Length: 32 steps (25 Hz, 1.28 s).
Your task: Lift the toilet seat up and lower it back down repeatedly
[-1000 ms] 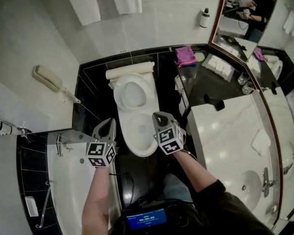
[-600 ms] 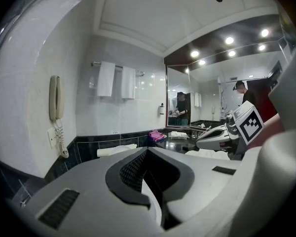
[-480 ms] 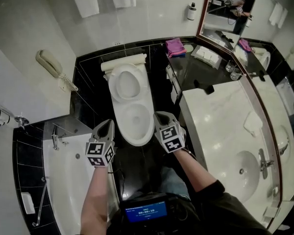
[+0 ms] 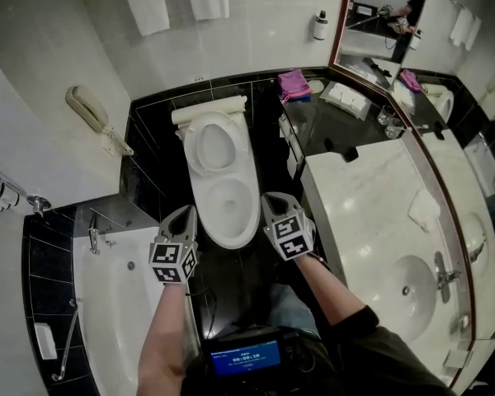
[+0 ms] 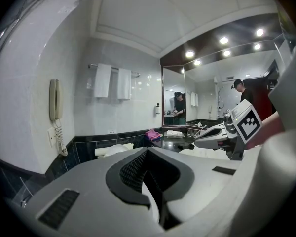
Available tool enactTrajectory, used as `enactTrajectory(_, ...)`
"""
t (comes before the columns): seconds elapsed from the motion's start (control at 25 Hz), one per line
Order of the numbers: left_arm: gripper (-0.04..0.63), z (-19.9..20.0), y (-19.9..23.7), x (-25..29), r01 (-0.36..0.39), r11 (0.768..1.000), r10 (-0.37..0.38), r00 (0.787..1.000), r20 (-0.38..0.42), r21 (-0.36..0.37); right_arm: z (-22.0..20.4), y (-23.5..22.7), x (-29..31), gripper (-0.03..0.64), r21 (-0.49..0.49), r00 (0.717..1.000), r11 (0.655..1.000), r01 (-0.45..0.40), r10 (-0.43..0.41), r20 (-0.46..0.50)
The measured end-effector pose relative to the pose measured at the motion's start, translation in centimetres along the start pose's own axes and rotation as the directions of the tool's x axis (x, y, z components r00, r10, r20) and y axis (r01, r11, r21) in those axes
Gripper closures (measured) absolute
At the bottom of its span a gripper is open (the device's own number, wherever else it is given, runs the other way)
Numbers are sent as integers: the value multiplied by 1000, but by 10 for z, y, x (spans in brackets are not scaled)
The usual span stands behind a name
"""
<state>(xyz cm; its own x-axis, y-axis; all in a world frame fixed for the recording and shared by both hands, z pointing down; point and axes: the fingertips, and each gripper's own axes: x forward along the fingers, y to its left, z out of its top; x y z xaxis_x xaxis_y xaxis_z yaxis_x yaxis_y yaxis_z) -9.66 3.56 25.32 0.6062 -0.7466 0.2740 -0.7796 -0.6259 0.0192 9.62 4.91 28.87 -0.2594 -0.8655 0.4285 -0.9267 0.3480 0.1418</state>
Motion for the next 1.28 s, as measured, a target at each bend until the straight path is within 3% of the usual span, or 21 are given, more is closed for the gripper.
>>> enactTrajectory(0.4, 595, 2, 9, 30, -38, 999, 38, 999, -22, -3, 1, -21, 36, 597, -29, 999, 999, -33, 32, -13)
enactTrajectory(0.72, 594, 11, 21, 99, -118, 993, 117, 992, -51, -21, 13, -63, 110, 592, -140, 993, 984, -114, 112, -21)
enactTrajectory(0.84, 595, 18, 22, 124, -156, 987, 154, 987, -54, -30, 15, -83, 142, 546, -166, 989, 975, -151, 149, -21)
enactTrajectory(1.04, 594, 21, 29, 158, -168, 986, 167, 983, -78, -3, 26, -100, 192, 497, -244, 981, 950, -192, 187, -44)
enactTrajectory(1.28, 595, 25, 65, 197, -159, 987, 159, 985, -62, 7, 40, -102, 258, 446, -387, 975, 895, -221, 203, -88)
